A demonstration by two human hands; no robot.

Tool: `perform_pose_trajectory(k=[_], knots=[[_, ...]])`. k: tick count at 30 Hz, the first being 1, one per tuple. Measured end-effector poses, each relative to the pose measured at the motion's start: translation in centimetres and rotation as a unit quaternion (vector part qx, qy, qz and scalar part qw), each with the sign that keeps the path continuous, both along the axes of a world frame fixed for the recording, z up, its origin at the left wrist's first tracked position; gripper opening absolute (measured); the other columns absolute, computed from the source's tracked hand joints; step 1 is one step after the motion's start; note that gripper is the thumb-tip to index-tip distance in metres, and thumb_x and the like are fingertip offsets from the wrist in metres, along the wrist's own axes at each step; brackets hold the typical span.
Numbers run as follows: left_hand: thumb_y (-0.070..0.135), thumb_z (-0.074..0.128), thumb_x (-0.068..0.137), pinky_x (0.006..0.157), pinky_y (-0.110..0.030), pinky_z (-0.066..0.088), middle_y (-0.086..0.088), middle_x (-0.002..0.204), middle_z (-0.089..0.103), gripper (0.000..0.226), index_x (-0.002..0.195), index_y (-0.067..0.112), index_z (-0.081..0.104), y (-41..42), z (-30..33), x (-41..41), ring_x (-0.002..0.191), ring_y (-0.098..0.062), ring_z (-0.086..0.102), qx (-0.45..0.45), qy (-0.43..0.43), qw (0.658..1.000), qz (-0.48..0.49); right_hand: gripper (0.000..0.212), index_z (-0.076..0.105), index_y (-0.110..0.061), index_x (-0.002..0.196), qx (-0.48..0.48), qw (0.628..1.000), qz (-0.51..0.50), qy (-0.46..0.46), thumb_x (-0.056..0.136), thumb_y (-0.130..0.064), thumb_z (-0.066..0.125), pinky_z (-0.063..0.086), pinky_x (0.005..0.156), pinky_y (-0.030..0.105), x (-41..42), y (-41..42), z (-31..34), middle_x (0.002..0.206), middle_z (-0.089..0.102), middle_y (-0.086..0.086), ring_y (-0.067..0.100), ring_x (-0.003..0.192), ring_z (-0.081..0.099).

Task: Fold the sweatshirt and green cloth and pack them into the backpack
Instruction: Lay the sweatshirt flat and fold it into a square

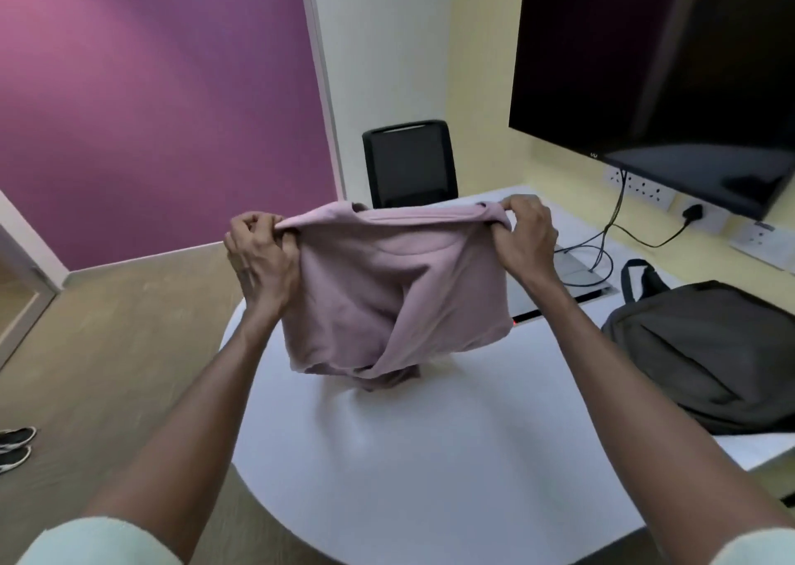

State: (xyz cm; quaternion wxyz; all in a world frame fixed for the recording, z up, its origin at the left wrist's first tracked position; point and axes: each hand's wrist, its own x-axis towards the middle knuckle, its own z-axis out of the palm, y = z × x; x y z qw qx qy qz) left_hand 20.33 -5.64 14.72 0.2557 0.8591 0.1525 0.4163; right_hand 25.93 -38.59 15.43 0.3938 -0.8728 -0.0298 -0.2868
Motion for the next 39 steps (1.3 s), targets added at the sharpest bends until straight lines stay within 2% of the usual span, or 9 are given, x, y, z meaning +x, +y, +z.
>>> perform_pose_trajectory(k=[6,9,14,19,23,27,31,35,39], knots=[[0.033,0.051,0.094,0.065,-0.035,0.033,-0.023,0.093,0.066,0.025,0.095,0.010,0.060,1.1,6.4,1.7,0.087,-0.042,0.060,-0.015,-0.024,0.999,-0.026,0.031,0.053,-0.012,0.067,0.054,0.992,0.110,-0.029,0.093,-0.027,0.059,0.029,0.056,0.029,2.2,-2.2,5.6,0.060,0.047,-0.004,0.005,0.055,0.039],[0.041,0.052,0.091,0.066,-0.039,0.037,-0.023,0.091,0.066,0.030,0.088,0.013,0.061,1.6,9.2,2.3,0.086,-0.044,0.061,0.032,-0.031,0.999,-0.016,0.058,0.037,-0.008,0.058,0.034,0.992,0.121,-0.028,0.090,-0.048,0.066,0.019,0.054,0.034,3.1,-3.0,6.9,0.055,0.031,0.000,0.012,0.055,0.028],[0.043,0.052,0.090,0.071,-0.043,0.045,-0.023,0.099,0.067,0.032,0.093,0.014,0.064,2.1,12.5,3.1,0.093,-0.045,0.062,0.055,-0.031,0.998,0.024,0.078,0.043,0.004,0.063,-0.005,0.971,0.223,0.088,0.065,-0.065,0.080,0.017,0.057,0.034,3.0,-4.7,9.1,0.062,0.031,0.003,0.015,0.058,0.028],[0.043,0.050,0.089,0.072,-0.046,0.047,-0.024,0.095,0.067,0.032,0.090,0.013,0.063,2.5,14.5,3.8,0.089,-0.045,0.063,0.070,-0.034,0.997,0.025,0.054,0.064,-0.004,0.075,-0.289,0.923,0.175,0.182,0.060,-0.048,0.090,0.043,0.056,0.035,3.1,-4.8,9.9,0.068,0.065,0.004,0.022,0.064,0.059],[0.043,0.053,0.088,0.068,-0.046,0.045,-0.023,0.087,0.065,0.033,0.081,0.011,0.059,2.6,16.4,3.7,0.083,-0.044,0.062,0.129,-0.042,0.991,0.005,0.030,0.070,-0.014,0.088,-0.355,0.925,0.021,0.131,0.072,-0.036,0.081,0.048,0.066,0.033,3.8,-5.3,9.4,0.087,0.069,0.012,0.033,0.087,0.065],[0.040,0.056,0.086,0.068,-0.043,0.043,-0.016,0.091,0.065,0.028,0.087,0.014,0.064,5.1,18.1,4.4,0.086,-0.039,0.060,0.142,-0.051,0.988,-0.022,0.010,0.071,-0.019,0.090,-0.295,0.948,-0.113,0.044,0.085,-0.025,0.064,0.038,0.068,0.034,4.1,-5.7,10.6,0.091,0.068,0.012,0.038,0.091,0.065],[0.045,0.073,0.082,0.064,-0.035,0.043,-0.006,0.080,0.061,0.027,0.089,0.019,0.071,8.0,18.0,4.5,0.078,-0.033,0.062,0.259,0.077,0.951,-0.152,0.017,0.070,-0.012,0.091,-0.311,0.932,-0.164,0.091,0.087,-0.011,0.054,0.037,0.069,0.034,4.7,-5.6,10.0,0.097,0.069,0.015,0.038,0.094,0.065],[0.040,0.078,0.081,0.064,-0.034,0.043,0.000,0.078,0.057,0.021,0.090,0.021,0.074,8.2,17.8,3.7,0.076,-0.030,0.060,0.252,0.060,0.953,-0.155,0.025,0.070,-0.007,0.093,-0.275,0.937,-0.206,0.068,0.087,-0.004,0.046,0.044,0.069,0.037,4.6,-5.3,10.6,0.095,0.069,0.018,0.040,0.091,0.064],[0.043,0.074,0.083,0.067,-0.035,0.039,-0.001,0.082,0.053,0.023,0.096,0.023,0.074,7.9,18.2,3.2,0.083,-0.035,0.060,0.219,0.035,0.973,-0.070,0.025,0.070,-0.005,0.095,-0.069,0.978,-0.168,0.107,0.081,-0.004,0.050,0.050,0.077,0.039,4.8,-5.0,13.4,0.097,0.068,0.019,0.042,0.098,0.064]])
